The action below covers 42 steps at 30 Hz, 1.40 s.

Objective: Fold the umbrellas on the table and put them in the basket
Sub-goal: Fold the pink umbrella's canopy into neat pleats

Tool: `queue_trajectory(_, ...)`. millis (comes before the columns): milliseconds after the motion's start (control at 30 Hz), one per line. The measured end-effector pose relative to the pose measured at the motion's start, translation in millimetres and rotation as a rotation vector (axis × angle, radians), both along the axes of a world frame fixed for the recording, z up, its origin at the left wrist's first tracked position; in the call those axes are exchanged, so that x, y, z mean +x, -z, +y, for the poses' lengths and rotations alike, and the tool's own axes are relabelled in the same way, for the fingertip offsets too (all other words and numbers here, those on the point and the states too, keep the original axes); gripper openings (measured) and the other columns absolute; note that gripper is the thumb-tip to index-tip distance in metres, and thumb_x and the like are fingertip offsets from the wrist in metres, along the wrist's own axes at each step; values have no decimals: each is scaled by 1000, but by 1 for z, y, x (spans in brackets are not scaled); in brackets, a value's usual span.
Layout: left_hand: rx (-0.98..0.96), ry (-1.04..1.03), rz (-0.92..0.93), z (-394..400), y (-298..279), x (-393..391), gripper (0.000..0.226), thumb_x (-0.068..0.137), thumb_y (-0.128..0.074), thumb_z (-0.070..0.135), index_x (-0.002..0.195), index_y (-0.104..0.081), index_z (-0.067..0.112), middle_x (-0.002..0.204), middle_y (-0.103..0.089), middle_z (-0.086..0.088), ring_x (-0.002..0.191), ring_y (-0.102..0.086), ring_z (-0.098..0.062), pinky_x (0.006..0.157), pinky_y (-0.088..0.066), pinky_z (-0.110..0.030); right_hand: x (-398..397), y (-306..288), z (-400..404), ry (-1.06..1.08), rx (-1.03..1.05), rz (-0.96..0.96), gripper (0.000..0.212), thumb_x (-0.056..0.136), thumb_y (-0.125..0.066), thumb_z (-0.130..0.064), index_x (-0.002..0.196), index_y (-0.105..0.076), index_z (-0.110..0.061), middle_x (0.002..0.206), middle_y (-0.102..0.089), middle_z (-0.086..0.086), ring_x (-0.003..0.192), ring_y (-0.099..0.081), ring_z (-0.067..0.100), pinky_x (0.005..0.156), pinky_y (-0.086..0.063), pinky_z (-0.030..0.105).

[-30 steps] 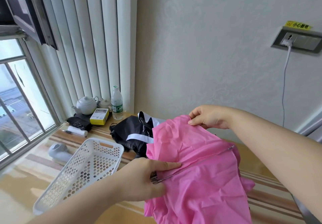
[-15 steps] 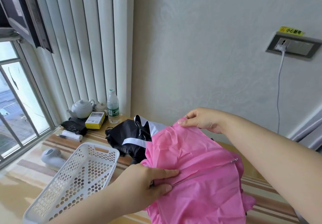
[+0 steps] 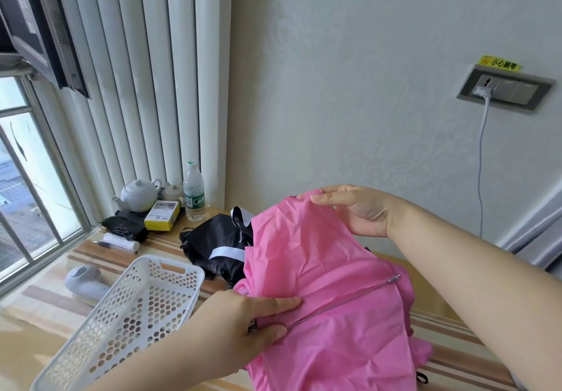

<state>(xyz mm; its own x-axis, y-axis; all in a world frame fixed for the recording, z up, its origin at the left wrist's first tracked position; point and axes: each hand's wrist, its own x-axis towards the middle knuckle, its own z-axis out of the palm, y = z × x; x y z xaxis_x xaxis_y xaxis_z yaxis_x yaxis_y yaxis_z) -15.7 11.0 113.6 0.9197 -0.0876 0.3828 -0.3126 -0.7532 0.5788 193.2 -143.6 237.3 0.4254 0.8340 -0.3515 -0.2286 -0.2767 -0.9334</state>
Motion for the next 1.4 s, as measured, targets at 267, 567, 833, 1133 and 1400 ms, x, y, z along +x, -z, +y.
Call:
queue_trajectory(267, 241, -15, -99, 0, -8, -4, 45, 77, -51, 62, 117, -35, 74, 70, -67, 24, 63, -58, 12, 61, -45, -1, -12, -9, 10, 15, -29, -45, 24, 72, -74, -32, 86, -72, -13, 86, -68, 5, 76, -65, 15, 75, -56, 29)
queue_trajectory(567, 36, -23, 50, -1, -10, -13, 38, 73, -33, 69, 100, -16, 90, 85, -72, 11, 79, -65, -3, 76, -51, -19, -25, -29, 11, 48, 281, 20, 33, 73, -58, 1, 83, -79, -22, 82, -74, 1, 73, -71, 11, 67, -58, 25)
queue_trajectory(833, 26, 10, 46, -4, -3, -9, 41, 77, -36, 66, 106, -17, 89, 85, -72, 5, 75, -65, -8, 74, -53, -25, -32, -32, 29, 321, 244, -336, 33, 83, -61, 14, 72, -46, -13, 61, -66, 1, 53, -63, 9, 52, -52, 20)
queue_trajectory(1133, 297, 38, -116, -4, -9, -8, 38, 76, -53, 53, 111, -65, 50, 51, -58, 14, 53, -52, 0, 53, -27, 5, -37, -83, 30, -309, -497, -920, 28, 76, -72, -50, 98, -70, -33, 66, -63, -25, 68, -58, -8, 74, -40, 19)
queue_trajectory(1400, 366, 6, -120, -9, -11, -7, 39, 78, -48, 58, 117, -57, 56, 55, -59, 19, 57, -53, 4, 67, -26, -4, -55, -69, 72, -715, -663, -1246, 14, 85, -69, -43, 72, -63, -43, 108, -69, -8, 101, -64, 12, 93, -51, 34)
